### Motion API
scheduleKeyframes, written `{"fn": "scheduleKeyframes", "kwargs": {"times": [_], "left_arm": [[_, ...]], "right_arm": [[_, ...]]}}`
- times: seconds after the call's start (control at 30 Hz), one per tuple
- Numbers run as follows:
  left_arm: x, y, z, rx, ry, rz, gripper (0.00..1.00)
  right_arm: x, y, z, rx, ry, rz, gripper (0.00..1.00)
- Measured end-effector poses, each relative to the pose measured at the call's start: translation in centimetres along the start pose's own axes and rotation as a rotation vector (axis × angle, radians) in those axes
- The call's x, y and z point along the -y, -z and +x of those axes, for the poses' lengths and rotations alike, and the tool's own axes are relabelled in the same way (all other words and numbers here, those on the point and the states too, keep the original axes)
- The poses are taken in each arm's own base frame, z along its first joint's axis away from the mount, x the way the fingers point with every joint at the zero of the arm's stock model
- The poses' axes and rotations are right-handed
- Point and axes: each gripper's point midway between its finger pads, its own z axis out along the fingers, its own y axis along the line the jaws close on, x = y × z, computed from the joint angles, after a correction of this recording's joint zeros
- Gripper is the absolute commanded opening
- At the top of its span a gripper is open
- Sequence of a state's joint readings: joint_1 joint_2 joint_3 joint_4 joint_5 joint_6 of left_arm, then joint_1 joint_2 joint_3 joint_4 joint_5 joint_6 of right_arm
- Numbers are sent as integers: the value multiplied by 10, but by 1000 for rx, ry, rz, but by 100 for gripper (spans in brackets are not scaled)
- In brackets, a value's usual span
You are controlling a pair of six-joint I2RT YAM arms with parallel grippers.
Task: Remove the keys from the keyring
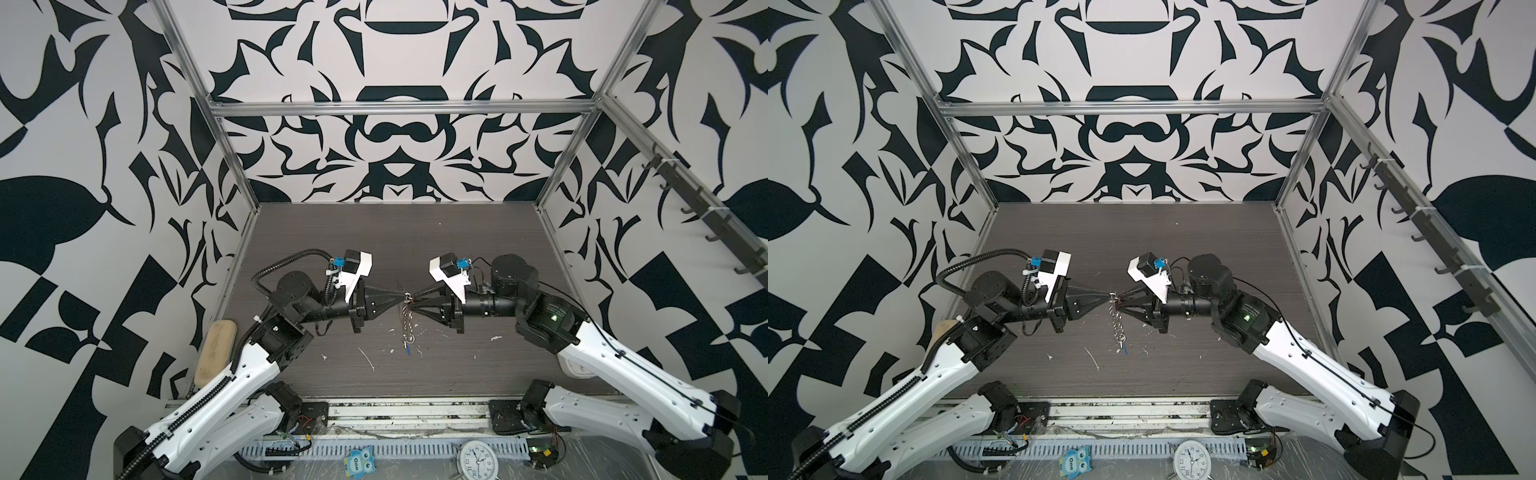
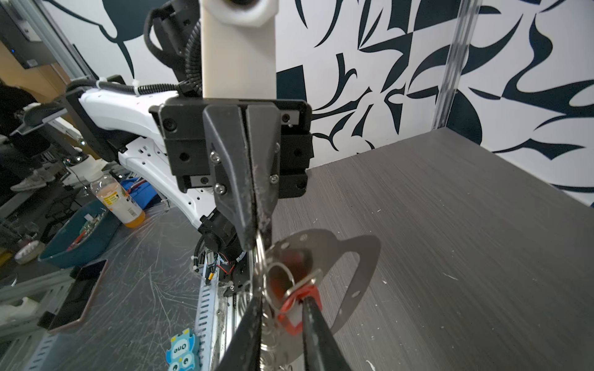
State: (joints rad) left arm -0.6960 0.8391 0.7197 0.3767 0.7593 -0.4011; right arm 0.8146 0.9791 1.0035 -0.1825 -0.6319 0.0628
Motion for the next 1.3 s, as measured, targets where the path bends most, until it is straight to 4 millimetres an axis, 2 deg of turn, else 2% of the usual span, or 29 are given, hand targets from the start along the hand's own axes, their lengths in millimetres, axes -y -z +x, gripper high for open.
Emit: {"fn": "scheduleKeyframes", "kwargs": {"times": [0.13,0.6,0.93,1.3], "left_arm": [[1,0,-1,2,-1,6,0],[-5,0,-8,34,20,-29,0],[-24,1,-15,109,85,-124,0],[-38,-1,-17,160,174,-159,0]], "right_arm": [[4,0,0,1,2,25,30],[9,0,-2,8,2,58,0],[15,-4,-2,7,33,113,0],[20,-13,1,-14,154,267,0]]}}
